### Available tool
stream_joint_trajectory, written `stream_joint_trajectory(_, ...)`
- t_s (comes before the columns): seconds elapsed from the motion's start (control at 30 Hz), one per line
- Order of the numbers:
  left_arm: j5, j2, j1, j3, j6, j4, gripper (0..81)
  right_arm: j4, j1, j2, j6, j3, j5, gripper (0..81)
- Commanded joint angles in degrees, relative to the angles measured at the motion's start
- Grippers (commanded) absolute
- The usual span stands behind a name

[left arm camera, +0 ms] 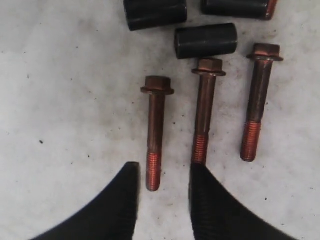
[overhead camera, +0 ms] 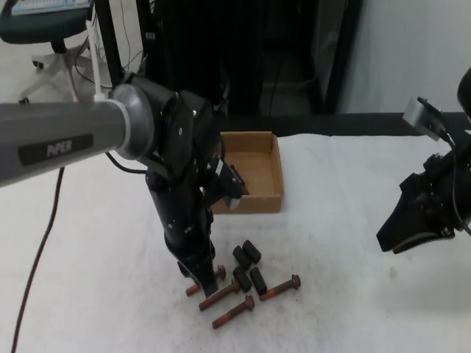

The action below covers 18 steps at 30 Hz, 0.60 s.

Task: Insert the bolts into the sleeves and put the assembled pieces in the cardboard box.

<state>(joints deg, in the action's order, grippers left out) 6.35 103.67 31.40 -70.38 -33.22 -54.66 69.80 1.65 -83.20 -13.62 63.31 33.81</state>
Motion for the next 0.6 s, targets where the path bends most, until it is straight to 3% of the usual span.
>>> stream_joint_trajectory(0.0,-0.7,1.0,0.3,-0.5,-4.1,0.6,32.1,-0.5,-0.2,1.7,-0.6,0.0,1.0,30.0)
stream_joint_trajectory(0.3,-0.7,1.7,0.7,-0.5,-5.4,4.2,32.1,-0.5,-0.2,3.1,-0.6,0.0,1.0,30.0)
stream_joint_trajectory(0.57,-4.3,3.9,3.7,-0.5,-6.9,4.4,32.1,-1.0,-0.2,3.1,-0.6,0.0,1.0,30.0)
